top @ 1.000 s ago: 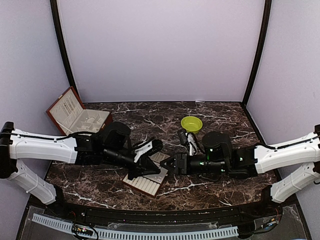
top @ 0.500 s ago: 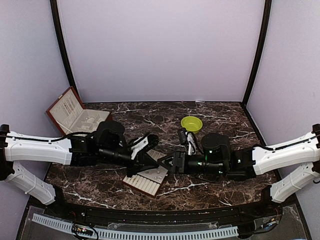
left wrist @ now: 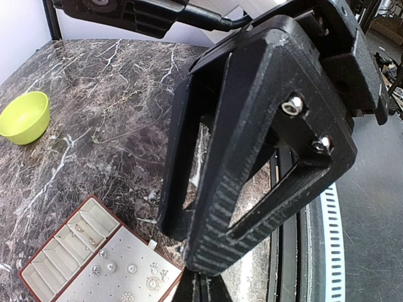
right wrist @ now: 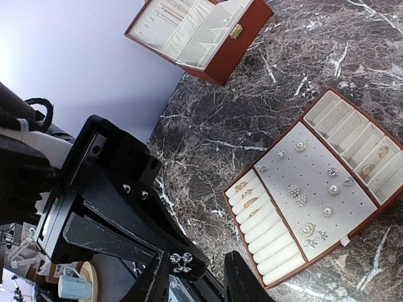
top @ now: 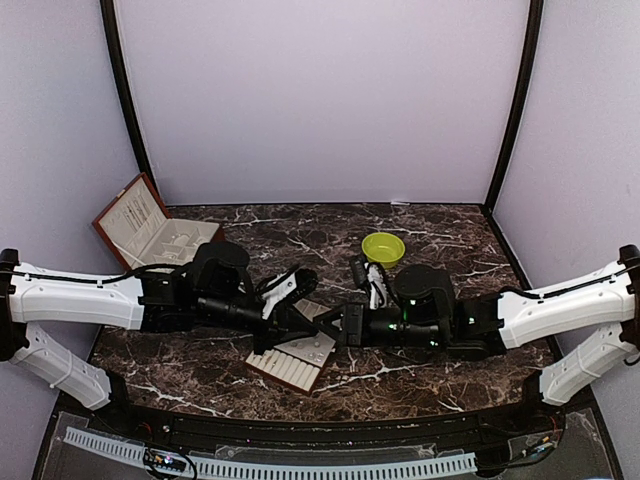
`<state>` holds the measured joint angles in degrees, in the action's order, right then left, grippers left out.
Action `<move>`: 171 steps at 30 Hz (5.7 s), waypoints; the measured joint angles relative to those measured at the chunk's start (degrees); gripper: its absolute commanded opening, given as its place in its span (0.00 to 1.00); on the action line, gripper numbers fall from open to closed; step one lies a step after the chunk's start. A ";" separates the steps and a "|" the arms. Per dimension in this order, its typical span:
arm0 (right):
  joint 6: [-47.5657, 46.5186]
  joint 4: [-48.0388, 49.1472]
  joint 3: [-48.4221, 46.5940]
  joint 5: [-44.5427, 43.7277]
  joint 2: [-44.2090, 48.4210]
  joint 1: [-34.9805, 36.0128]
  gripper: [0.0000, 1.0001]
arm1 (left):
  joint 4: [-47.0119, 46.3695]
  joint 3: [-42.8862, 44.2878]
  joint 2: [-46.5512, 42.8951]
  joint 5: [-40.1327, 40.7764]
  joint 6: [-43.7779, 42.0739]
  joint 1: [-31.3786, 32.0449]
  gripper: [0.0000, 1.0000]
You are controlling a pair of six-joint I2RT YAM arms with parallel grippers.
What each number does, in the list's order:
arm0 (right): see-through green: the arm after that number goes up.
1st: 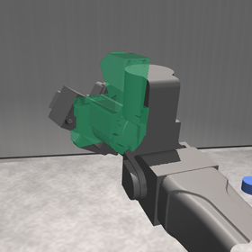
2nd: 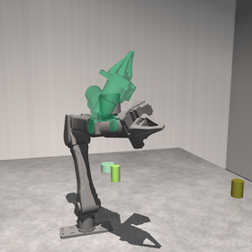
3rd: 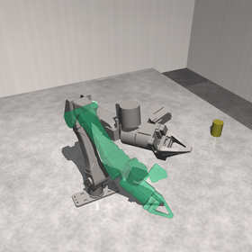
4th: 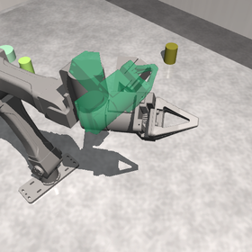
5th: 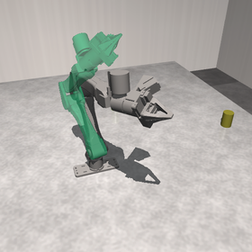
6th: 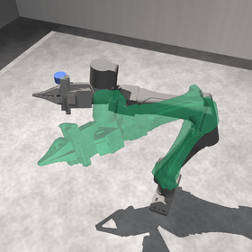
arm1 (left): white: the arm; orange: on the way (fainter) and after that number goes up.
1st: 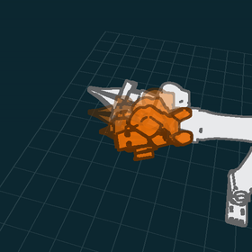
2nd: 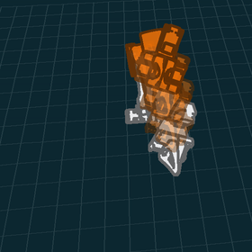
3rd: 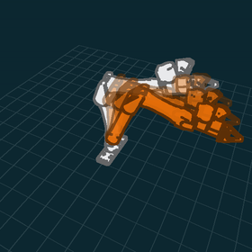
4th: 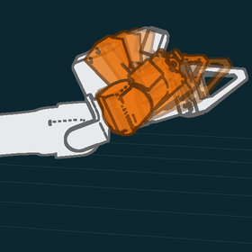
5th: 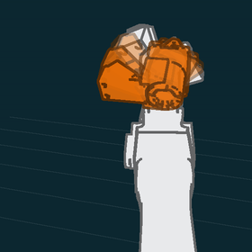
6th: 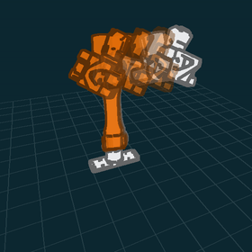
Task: Organize the mixed jewelry
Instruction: Pass from the left arm to the right, then pass from the right arm to the left
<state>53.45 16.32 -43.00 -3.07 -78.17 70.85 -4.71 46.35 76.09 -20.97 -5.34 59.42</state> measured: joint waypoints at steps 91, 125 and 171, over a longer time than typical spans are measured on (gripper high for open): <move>-6.27 -13.07 -5.86 -9.53 -2.27 -1.49 0.11 | -0.33 0.94 -0.33 -14.10 10.71 -13.81 0.46; -6.49 -7.15 -8.76 -4.07 -4.68 -1.53 0.10 | 1.55 3.89 6.62 -20.17 12.50 -10.60 0.10; -4.83 -2.69 -7.10 -2.91 -3.37 -1.64 0.52 | -0.44 2.97 3.58 -18.29 11.56 -10.14 0.00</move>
<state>48.62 13.63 -50.11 -5.98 -81.54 69.21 -5.15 49.32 79.68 -39.27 6.22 49.28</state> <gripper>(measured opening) 0.429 0.008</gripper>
